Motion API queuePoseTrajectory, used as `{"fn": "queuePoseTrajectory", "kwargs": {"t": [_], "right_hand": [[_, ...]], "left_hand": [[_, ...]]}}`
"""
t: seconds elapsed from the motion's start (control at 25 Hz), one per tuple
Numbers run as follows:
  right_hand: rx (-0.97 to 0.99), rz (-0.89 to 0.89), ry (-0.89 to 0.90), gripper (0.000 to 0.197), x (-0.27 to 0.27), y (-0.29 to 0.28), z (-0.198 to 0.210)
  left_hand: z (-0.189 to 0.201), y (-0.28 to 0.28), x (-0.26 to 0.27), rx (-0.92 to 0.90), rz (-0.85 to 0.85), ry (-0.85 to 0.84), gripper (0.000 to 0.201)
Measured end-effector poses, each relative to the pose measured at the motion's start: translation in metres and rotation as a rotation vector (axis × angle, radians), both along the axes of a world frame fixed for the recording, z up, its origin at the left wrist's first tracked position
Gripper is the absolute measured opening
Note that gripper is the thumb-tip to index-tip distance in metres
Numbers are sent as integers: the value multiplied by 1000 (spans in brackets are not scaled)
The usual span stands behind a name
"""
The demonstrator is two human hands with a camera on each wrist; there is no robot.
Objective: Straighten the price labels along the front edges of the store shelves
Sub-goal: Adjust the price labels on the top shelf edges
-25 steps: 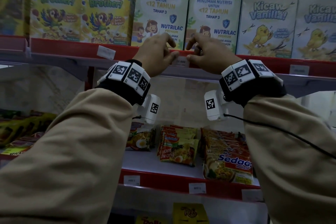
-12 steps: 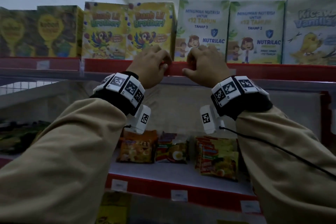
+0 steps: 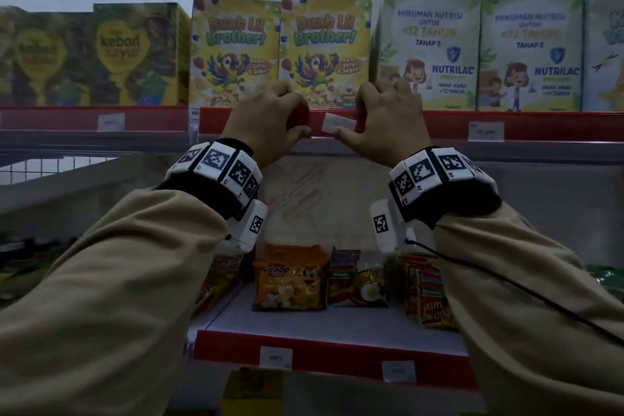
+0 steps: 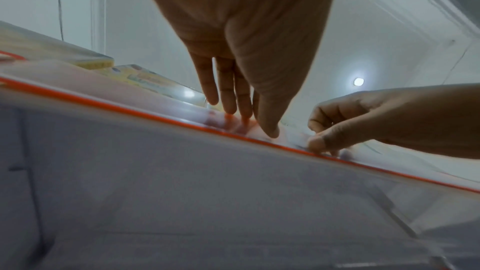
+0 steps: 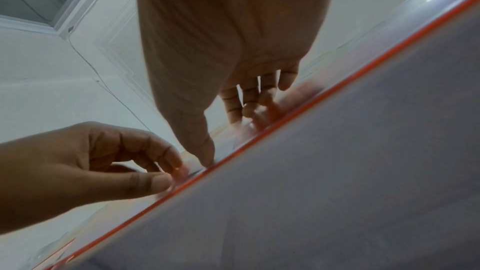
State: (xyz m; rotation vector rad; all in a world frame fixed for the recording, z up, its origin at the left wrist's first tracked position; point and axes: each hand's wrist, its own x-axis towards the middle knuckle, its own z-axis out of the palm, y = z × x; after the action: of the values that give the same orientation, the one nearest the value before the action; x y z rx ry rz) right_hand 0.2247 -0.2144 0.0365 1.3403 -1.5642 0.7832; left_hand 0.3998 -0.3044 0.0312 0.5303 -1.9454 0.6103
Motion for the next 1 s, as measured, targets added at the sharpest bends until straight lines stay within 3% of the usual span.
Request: {"fn": "queuePoseTrajectory", "kwargs": {"t": [0.2,0.84,1.0], "right_hand": [[26,118,31,32,11,-2,2],[108,-6,-13,19,36,-6,11],[88,81,-73,17,38,-3,15]], "left_hand": [[5,-10,-7,38,-60,10,39],[-3,-18,-9,27,-173,67,34],[-1,-17,-9,40,-186,62,35]]}}
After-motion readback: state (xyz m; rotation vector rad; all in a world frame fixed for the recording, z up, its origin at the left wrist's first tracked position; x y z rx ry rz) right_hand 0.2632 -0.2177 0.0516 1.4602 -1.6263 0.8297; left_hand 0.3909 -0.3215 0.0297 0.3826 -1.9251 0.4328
